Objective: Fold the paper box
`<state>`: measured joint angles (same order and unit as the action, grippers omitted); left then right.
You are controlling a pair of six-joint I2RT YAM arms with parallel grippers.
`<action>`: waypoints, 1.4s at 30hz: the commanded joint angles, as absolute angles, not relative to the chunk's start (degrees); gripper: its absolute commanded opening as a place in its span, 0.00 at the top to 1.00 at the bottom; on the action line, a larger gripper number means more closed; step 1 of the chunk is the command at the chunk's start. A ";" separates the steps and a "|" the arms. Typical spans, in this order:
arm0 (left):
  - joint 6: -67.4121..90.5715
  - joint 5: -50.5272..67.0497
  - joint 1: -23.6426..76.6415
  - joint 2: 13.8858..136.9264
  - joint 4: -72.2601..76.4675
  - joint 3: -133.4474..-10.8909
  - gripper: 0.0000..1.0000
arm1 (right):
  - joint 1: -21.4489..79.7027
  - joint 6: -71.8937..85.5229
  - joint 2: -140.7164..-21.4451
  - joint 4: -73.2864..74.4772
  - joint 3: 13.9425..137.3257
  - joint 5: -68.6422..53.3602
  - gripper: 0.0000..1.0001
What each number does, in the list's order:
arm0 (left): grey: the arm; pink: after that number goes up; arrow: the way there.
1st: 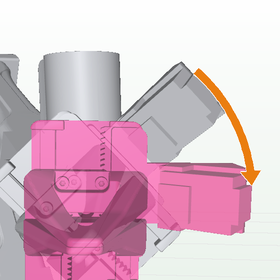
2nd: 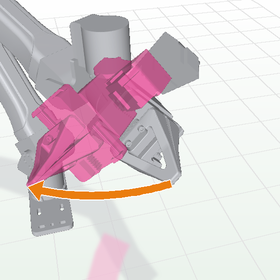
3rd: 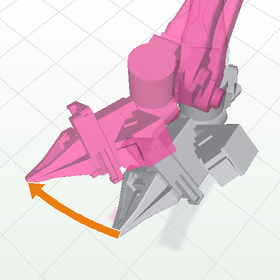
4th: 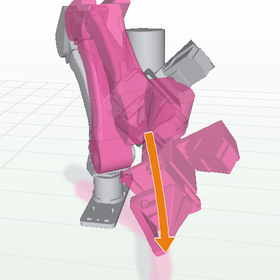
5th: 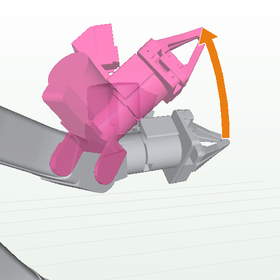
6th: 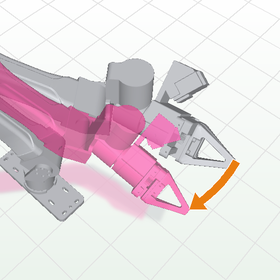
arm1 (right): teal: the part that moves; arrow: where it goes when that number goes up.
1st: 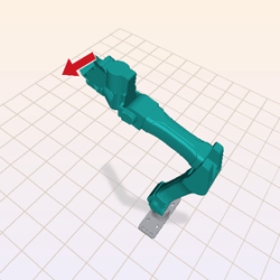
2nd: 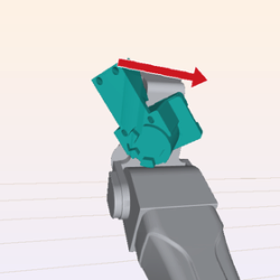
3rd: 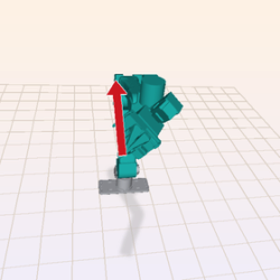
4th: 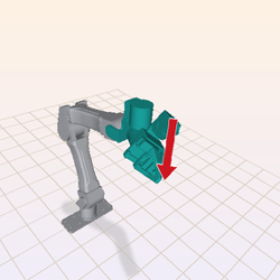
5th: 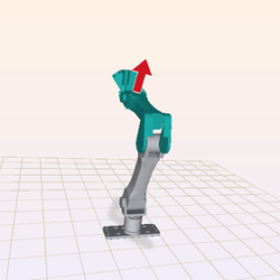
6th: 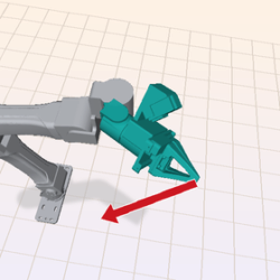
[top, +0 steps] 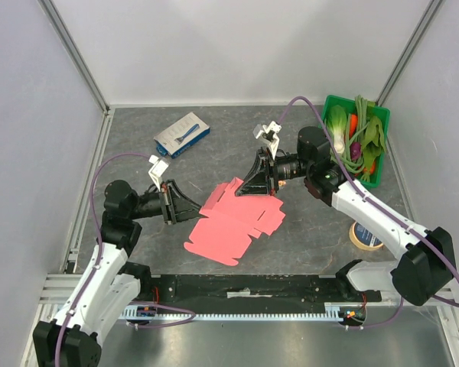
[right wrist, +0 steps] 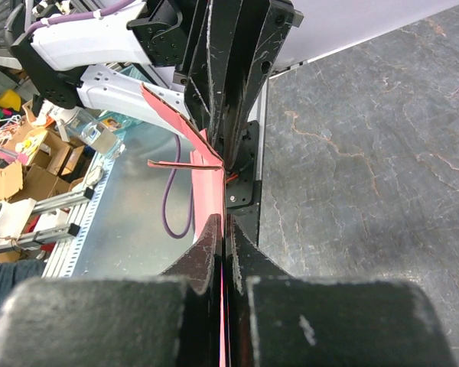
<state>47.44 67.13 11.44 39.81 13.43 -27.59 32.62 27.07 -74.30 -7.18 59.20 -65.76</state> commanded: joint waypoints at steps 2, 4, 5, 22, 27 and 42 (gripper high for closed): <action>50.36 72.25 12.57 38.67 18.46 -30.23 0.73 | 32.52 28.21 -74.44 -10.45 59.77 -65.83 1.00; 50.71 72.16 13.18 38.93 19.07 -30.50 0.71 | 32.61 28.48 -74.71 -10.72 59.76 -66.09 1.00; 50.89 72.07 13.36 39.11 19.59 -30.50 0.70 | 32.87 28.30 -74.71 -10.64 59.85 -66.62 1.00; 54.14 71.19 16.52 43.42 25.93 -29.71 0.61 | 34.10 34.27 -74.44 -19.68 58.10 -66.45 1.00; 50.63 71.28 18.89 44.12 22.33 -30.32 0.60 | 34.10 44.09 -74.79 -31.18 56.43 -66.71 1.00; 32.55 56.71 20.30 42.62 -0.07 -36.73 0.97 | 34.45 26.04 -74.36 -8.12 59.32 -63.29 1.00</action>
